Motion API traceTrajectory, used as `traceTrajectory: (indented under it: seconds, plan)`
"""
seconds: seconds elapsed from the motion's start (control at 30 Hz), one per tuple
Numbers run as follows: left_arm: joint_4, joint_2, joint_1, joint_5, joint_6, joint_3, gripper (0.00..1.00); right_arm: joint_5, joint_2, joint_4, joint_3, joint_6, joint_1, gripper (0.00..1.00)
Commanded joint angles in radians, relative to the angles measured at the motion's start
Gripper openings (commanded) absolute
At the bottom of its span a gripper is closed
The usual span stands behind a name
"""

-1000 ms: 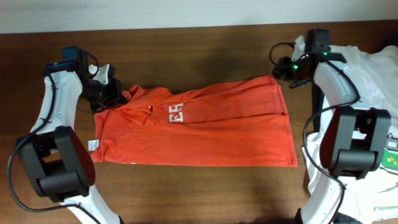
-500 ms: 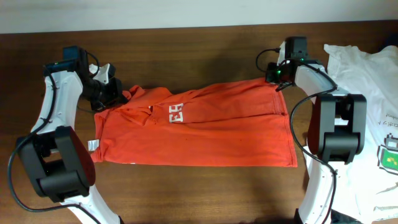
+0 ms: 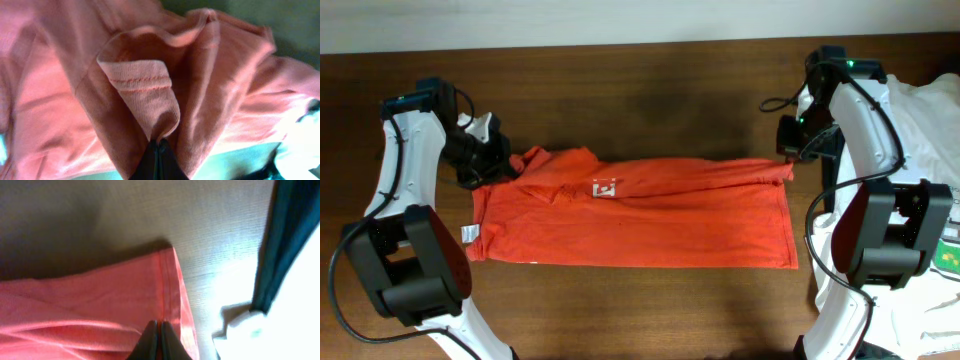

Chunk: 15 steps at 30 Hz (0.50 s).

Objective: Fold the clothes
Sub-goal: 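Fold the shirt's top half down toward the bottom with both grippers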

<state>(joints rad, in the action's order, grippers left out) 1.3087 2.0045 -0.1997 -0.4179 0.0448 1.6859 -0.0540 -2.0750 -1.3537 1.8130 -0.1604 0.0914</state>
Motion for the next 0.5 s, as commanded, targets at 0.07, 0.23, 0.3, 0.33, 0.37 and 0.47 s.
traceTrajectory:
  seconds: [0.07,0.23,0.3,0.33,0.37,0.47]
  plan:
    - [0.157,-0.032,-0.006,0.238,-0.016,0.013,0.00,0.126,0.009,-0.152,0.003,-0.005,0.003,0.04]
    - [0.214,-0.032,-0.006,0.295,-0.016,-0.038,0.00,0.145,0.009,-0.231,-0.068,-0.005,0.002,0.04]
    - [0.214,-0.032,-0.006,0.304,-0.016,-0.085,0.00,0.144,0.009,-0.229,-0.113,-0.005,0.002,0.04]
    - [0.214,-0.032,-0.006,0.304,-0.016,-0.110,0.00,0.145,0.009,-0.228,-0.135,-0.005,0.001,0.04]
    - [0.211,-0.032,-0.006,0.307,-0.016,-0.146,0.00,0.145,0.009,-0.225,-0.172,-0.004,0.001,0.05]
    - [0.172,-0.032,-0.006,0.311,-0.016,-0.217,0.01,0.145,0.009,-0.211,-0.238,-0.005,0.001,0.08]
